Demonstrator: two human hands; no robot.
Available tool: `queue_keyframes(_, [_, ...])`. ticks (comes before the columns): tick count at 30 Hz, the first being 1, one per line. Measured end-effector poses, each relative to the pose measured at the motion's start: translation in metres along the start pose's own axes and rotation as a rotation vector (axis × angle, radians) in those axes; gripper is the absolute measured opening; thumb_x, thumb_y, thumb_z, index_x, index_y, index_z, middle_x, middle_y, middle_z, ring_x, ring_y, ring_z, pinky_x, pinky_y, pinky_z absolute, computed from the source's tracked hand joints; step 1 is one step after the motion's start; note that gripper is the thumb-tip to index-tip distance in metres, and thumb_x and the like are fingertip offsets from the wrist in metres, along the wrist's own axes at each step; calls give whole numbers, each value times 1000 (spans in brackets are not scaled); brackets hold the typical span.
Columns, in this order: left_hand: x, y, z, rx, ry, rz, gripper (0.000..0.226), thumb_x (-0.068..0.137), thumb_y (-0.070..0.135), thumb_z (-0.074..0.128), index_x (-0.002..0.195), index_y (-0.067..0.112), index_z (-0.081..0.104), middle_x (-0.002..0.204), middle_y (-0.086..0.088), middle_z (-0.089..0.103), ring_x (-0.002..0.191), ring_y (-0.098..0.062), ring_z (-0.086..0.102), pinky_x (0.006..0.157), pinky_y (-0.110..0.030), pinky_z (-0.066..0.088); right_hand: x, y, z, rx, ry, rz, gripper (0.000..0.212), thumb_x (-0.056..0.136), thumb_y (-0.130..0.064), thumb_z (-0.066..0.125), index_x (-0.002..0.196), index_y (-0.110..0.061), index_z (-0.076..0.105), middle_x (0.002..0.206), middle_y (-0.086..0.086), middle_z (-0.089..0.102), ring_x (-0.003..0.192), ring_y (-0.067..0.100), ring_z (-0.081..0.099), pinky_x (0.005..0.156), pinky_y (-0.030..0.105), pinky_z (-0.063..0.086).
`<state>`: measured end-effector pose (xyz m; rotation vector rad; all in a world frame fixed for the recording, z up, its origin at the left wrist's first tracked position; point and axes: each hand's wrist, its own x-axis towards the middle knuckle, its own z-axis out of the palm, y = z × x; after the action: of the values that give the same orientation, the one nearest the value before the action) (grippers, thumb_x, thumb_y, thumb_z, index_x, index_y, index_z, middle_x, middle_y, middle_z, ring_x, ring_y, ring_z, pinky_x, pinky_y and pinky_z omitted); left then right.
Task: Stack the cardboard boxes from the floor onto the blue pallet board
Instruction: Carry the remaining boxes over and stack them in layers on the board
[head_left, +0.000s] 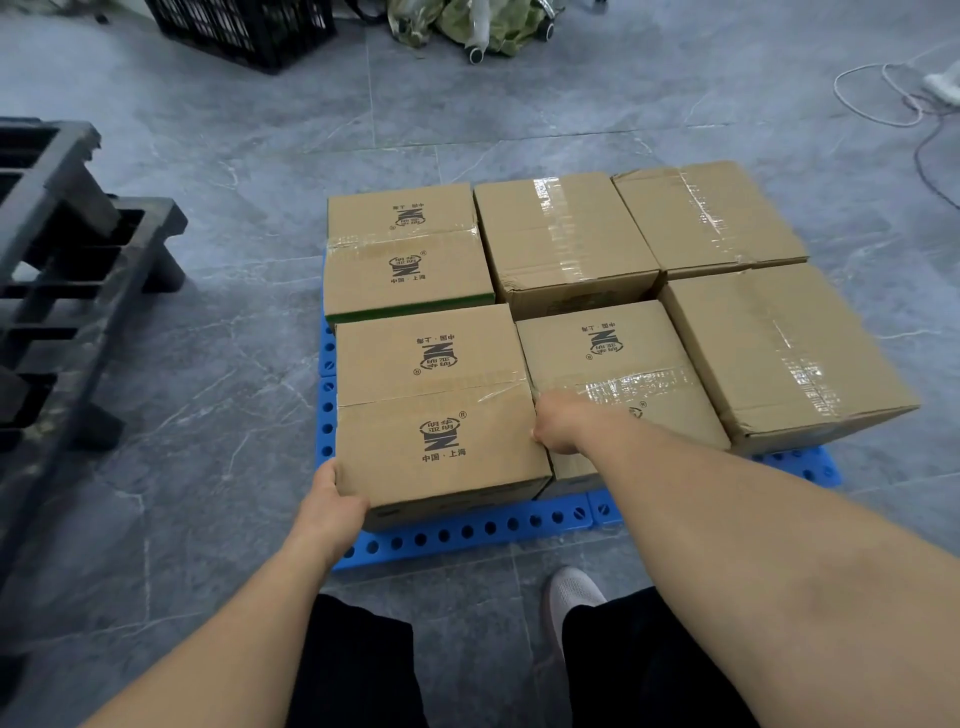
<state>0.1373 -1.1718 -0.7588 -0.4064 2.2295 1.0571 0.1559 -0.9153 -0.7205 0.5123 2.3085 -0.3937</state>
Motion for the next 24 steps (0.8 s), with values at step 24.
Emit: queue_keyframes(24, [7, 99, 8, 1, 236, 243, 53, 93, 23, 47, 144, 22, 30, 144, 1, 40, 128, -17, 38, 102, -32, 31, 23, -75, -38, 272, 494, -156, 24, 90, -26, 45, 106, -12, 57, 106, 8, 61, 98, 29, 57, 69, 31, 37])
